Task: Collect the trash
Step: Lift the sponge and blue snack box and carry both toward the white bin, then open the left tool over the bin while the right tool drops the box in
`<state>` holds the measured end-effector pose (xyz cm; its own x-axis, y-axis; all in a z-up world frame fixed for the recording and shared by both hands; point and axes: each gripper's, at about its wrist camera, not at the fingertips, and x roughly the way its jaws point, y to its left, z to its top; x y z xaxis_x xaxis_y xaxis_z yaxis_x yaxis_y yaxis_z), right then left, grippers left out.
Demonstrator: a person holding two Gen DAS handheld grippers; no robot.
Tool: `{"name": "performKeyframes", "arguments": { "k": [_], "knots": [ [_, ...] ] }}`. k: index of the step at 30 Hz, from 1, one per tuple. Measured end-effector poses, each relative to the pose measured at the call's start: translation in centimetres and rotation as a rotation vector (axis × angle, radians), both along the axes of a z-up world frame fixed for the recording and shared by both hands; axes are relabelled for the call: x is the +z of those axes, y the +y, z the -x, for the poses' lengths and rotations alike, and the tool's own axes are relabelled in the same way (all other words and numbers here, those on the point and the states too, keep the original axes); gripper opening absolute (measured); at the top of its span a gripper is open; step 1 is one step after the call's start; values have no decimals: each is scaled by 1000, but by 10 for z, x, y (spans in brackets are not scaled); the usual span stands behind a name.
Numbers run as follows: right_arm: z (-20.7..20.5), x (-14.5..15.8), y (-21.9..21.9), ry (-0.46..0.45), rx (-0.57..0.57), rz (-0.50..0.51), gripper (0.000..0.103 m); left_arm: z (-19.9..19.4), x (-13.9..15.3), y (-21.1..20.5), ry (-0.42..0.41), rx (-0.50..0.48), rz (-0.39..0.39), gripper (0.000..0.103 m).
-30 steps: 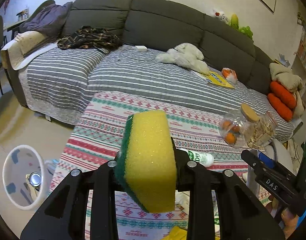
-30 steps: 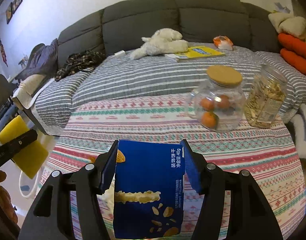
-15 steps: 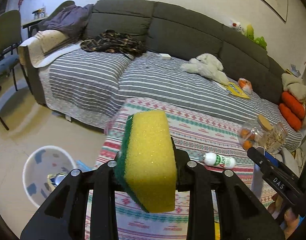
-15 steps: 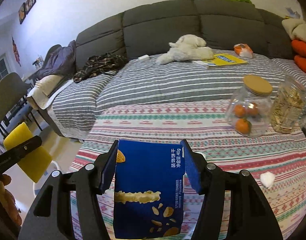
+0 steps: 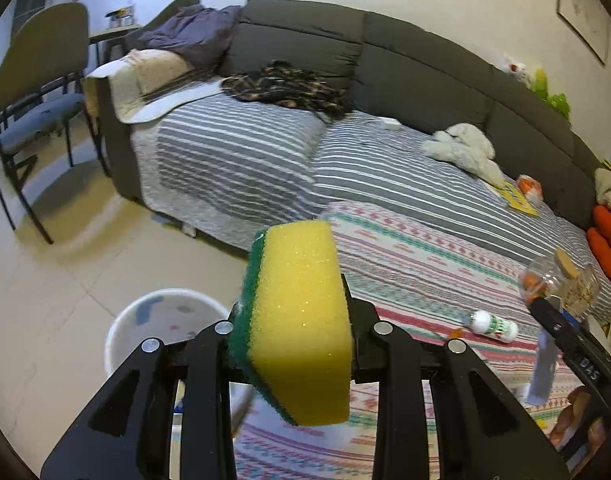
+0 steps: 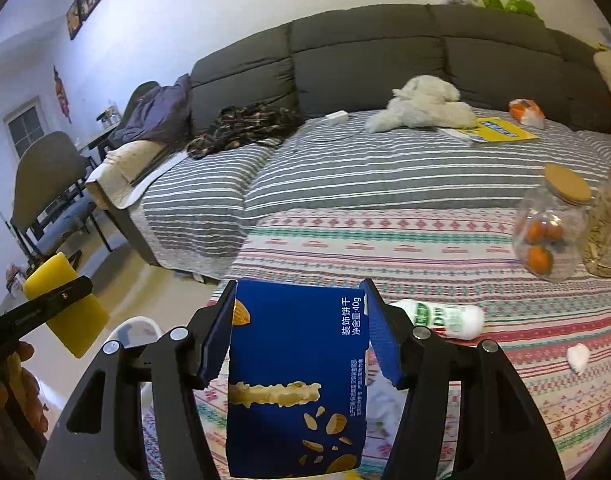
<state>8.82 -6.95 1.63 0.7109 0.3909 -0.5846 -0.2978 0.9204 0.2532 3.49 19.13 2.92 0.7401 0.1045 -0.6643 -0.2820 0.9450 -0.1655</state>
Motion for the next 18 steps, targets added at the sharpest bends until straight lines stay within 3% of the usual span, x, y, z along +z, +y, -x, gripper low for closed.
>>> {"name": "performKeyframes", "arguments": {
  "k": [5,14,18],
  "knots": [
    [5,2,22,1,42,-18,60,7,-6,38,28,71,11,29],
    [12,3,76,12,123,-37,60,17,-18,107,73,181,132,30],
    [12,1,115,35,166,-76,60,22,-21,128,80,217,201,47]
  ]
}}
